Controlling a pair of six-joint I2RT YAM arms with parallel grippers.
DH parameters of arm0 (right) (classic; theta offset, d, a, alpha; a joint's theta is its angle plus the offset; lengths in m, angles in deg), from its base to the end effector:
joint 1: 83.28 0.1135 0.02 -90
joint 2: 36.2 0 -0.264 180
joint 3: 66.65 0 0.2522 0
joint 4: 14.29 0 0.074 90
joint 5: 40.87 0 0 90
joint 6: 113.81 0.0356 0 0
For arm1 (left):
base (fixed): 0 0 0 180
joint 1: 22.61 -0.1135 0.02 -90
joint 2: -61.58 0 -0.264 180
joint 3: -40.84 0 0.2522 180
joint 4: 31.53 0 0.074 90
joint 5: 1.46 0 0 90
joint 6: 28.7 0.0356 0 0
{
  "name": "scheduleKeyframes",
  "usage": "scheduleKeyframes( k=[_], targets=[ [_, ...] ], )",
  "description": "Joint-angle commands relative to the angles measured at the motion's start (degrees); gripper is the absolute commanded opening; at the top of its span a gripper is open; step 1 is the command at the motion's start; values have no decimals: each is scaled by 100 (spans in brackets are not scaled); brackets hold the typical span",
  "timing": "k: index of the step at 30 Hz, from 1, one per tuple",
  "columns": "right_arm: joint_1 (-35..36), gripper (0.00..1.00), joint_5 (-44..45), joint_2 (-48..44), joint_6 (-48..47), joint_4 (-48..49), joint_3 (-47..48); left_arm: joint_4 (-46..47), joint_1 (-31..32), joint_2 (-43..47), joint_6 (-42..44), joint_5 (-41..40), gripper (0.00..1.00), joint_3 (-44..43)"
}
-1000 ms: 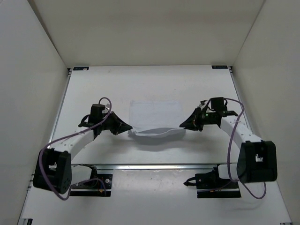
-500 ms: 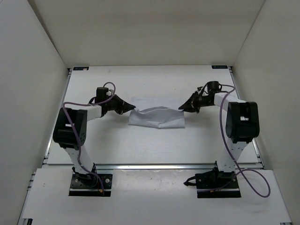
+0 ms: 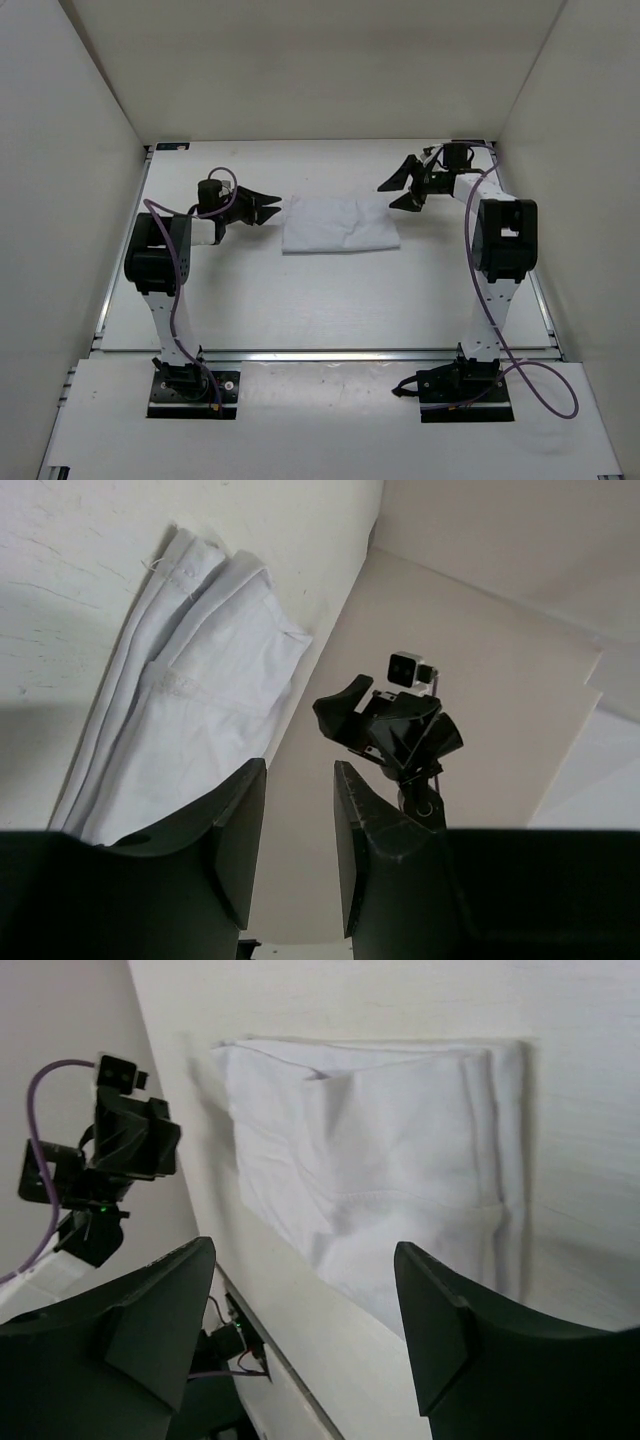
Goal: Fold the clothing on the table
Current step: Fold the skirt
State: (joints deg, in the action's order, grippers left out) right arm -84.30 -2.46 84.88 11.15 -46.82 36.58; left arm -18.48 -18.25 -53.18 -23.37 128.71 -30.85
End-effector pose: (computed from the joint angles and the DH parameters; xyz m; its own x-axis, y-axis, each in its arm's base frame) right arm 0.4581 0.0197 0.1883 -0.9111 0.3723 -0.1768 0.0409 0.5085 0.8601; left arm 0.3995 -0.0535 0.1304 -0.6587 -0.7128 0.2409 -0.4396 0.1047 -0.8921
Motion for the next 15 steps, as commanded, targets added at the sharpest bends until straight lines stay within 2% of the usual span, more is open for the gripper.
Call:
scheduleKeyframes(
  k=[1,4,6,10,15],
  targets=[
    [-188,69,570,-436,-471,-64,-272,493,-67,288,-34,96,44,81],
    [-197,70,1185,-383,-1025,-757,-167,-408,-5,261,651,220,44,-147],
    [-110,70,1860,-295,-1403,-1190,-106,-1219,126,252,1597,27,44,-445],
    [58,70,2557,-146,-1861,-1585,-61,-2870,389,77,2734,-544,44,-1122],
    [531,68,2865,196,-2186,-1946,176,-3664,521,-99,3429,-1097,42,-1238]
  ],
)
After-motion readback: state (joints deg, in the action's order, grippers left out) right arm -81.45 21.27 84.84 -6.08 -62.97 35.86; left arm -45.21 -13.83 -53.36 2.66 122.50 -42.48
